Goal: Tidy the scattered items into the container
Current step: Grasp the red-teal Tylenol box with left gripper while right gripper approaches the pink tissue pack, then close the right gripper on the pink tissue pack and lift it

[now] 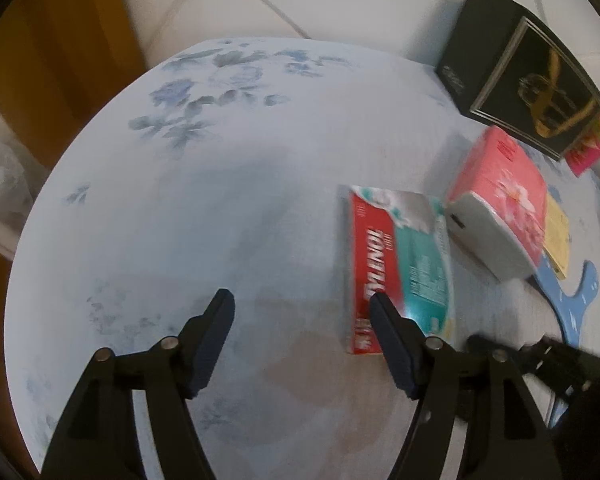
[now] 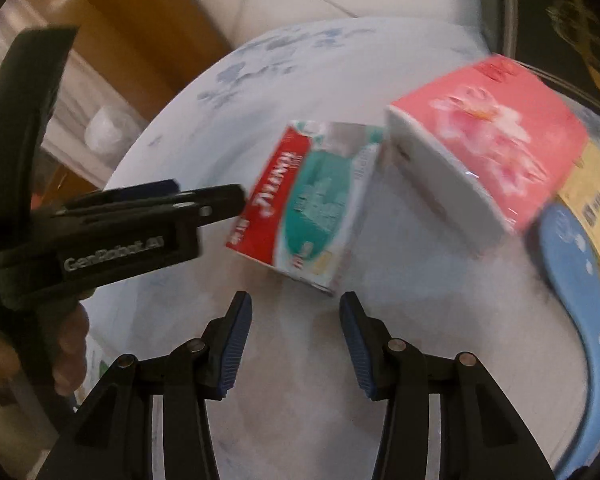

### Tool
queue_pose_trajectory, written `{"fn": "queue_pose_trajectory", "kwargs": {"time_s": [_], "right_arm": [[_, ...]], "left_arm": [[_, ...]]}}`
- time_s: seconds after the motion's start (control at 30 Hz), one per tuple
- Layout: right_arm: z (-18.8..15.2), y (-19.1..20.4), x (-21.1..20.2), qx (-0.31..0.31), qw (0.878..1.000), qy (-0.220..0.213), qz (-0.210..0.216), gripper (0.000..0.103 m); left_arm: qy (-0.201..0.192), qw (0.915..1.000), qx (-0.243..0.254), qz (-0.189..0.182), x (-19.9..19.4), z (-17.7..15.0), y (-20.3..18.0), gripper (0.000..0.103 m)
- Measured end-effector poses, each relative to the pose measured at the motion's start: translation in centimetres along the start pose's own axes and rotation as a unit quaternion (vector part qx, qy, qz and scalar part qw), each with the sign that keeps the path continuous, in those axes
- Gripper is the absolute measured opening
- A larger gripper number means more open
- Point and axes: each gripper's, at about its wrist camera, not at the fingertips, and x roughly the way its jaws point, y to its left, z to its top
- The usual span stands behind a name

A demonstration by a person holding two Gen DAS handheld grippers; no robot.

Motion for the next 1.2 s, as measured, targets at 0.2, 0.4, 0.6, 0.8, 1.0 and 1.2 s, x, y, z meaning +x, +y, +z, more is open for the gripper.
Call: {"fn": "queue_pose_trajectory", "kwargs": {"time_s": [0.2, 0.4, 0.6, 0.8, 1.0, 1.2], "right_arm": [[0.8, -2.5, -3.4, 0.047, 0.996, -0.042, -0.065, 0.052], [1.8, -5.5, -5.3, 0.104, 0.986, -0.069, -0.107, 0.082], [2.1, -6.6, -6.5, 0.133, 0.982, -0.079, -0.108, 0.092], [5.1, -5.5, -5.6, 0.139, 0.979, -0.088, -0.119, 0.098], [7.3, -5.9, -2.6, 0.166, 0.968, -0.081, -0.171, 0.103], [7.4, -5.5, -1.6, 0.107, 0.98, -0.063, -0.158, 0.099]], "left_arm": [[-0.005, 0.9992, 0.036, -0.016, 0.3, 0.0, -3.3, 0.082], [0.01, 0.9981, 0.06, 0.008, 2.7, 0.2, -5.9, 0.091], [-0.021, 0.999, 0.037, 0.013, 2.5, 1.3, -4.6, 0.071], [-0.062, 0.9975, 0.022, 0.026, 1.1, 3.6, -2.3, 0.071], [-0.068, 0.9972, 0.005, 0.033, 1.8, 5.4, -0.9, 0.071], [-0.048, 0.9985, 0.011, 0.023, 2.6, 4.5, -1.1, 0.071]]}}
